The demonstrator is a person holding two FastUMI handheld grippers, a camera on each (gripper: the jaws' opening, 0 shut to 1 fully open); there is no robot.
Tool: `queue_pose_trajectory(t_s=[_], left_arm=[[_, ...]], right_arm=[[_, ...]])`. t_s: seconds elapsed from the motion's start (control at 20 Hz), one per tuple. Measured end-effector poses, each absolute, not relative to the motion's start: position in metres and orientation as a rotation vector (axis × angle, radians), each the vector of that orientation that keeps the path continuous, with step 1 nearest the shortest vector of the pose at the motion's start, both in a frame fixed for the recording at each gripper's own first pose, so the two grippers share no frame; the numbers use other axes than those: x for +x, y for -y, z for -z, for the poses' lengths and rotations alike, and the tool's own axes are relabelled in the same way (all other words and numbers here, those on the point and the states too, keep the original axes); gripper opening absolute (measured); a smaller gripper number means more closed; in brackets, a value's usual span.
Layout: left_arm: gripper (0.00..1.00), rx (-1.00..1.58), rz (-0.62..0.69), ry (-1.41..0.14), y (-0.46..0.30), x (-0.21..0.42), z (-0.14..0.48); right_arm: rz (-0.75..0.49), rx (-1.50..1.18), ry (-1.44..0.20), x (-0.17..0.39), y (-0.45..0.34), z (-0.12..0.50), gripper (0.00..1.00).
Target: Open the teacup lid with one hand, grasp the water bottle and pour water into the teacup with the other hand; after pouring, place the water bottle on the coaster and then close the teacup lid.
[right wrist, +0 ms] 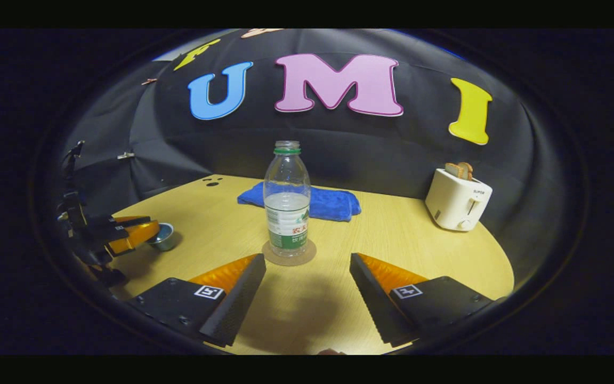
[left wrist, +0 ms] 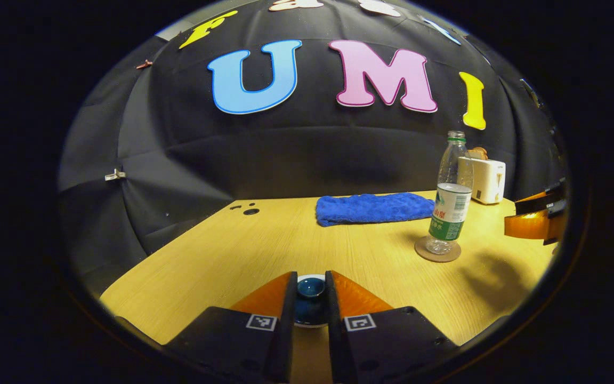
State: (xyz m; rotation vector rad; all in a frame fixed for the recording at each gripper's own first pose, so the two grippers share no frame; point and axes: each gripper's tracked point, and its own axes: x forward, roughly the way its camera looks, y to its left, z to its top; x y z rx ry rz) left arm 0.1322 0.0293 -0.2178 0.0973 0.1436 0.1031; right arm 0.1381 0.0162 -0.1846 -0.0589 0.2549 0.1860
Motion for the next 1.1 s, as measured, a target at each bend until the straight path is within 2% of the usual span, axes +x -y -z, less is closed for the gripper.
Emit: queue_pose_trajectory(t_s=[0.15,0.2,0.35,0.4,0.45,0.8,0.95,1.1], left_arm=[[0.37,0.106,-0.096,-0.115,-0.027,0.130,0.208],[0.50,0.113,-0.102,-0.104,-0.027,0.129,0.203],[0.70,0.124,-0.117,-0.101,-0.026,0.114,0.186],[0.88,0.126,-0.125,-0.098,-0.025,0.108,0.177],[0.91,0.128,-0.131,-0.093,-0.024,0.100,0.165],[0.94,0.104,-0.175,-0.034,0.001,0.039,0.055],[0.94,0.061,-0.190,0.003,0.022,0.023,0.017],[0.94,0.005,-0.200,0.039,0.043,0.007,-0.016]], right_arm=[[-0.196,-0.067,-0.239,0.135,-0.019,0.177,0.98],[-0.200,-0.070,-0.240,0.133,-0.019,0.175,0.98],[-0.198,-0.058,-0.247,0.124,-0.015,0.162,0.98],[-0.199,-0.050,-0.246,0.118,-0.015,0.155,0.98],[-0.198,-0.049,-0.237,0.114,-0.012,0.145,0.98],[-0.154,-0.019,-0.174,0.074,0.014,0.073,0.98],[-0.199,0.057,-0.131,0.056,0.012,0.043,0.98],[-0.192,0.041,-0.089,0.044,0.032,0.018,0.98]])
